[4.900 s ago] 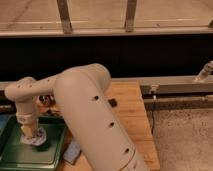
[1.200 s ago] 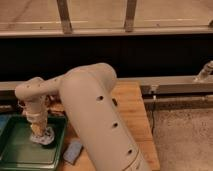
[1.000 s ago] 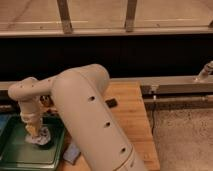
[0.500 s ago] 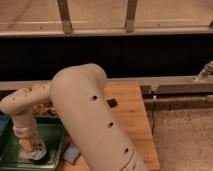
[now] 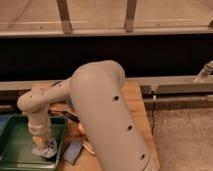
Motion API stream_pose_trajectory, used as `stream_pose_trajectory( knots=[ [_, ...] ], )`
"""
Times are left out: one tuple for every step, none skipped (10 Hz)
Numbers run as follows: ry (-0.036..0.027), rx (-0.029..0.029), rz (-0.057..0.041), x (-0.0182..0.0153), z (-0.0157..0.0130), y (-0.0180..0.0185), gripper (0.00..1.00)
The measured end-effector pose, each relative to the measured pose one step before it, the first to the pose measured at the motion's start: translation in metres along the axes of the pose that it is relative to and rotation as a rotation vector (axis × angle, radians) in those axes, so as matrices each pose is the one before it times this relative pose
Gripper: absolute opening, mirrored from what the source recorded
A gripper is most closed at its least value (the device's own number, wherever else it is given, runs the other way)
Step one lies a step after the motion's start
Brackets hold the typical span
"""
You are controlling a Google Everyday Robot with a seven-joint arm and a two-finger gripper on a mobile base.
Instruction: Wipe tray with towel
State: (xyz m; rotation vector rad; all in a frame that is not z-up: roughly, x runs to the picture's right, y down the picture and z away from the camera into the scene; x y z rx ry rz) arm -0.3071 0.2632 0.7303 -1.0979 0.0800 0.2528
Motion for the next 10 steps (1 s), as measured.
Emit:
stream_pose_trajectory(
  knots=[
    [0.00729, 0.00225, 0.01395, -0.00121, -0.00710, -0.02161, 0.00],
    [0.00579, 0.00102, 0.00692, -0.00259, -0.00453, -0.01434, 0.00],
    [0.00432, -0.00052, 0.00328, -0.00516, -0.00400, -0.01225, 0.00],
    [0.01052, -0.00127, -0.00670, -0.01282, -0.00414, -0.01236, 0.00],
    [0.01151, -0.00115, -0.01919, -0.01334, -0.00178, -0.00474, 0.00],
    [0.00884, -0.00284, -0.02133, -0.00761, 0.00105, 0.00271, 0.00],
    [0.00614, -0.00067, -0.02024, -0.00432, 0.00165, 0.00431, 0.00],
    [0.00362, -0.00256, -0.02099, -0.00332, 0.00211, 0.00897, 0.00],
    [-0.00250, -0.00396, -0.02224, -0.00409, 0.00326, 0.01616, 0.00],
    [-0.00887, -0.00410, -0.01144, -0.00445, 0.00223, 0.01547, 0.00]
  ],
)
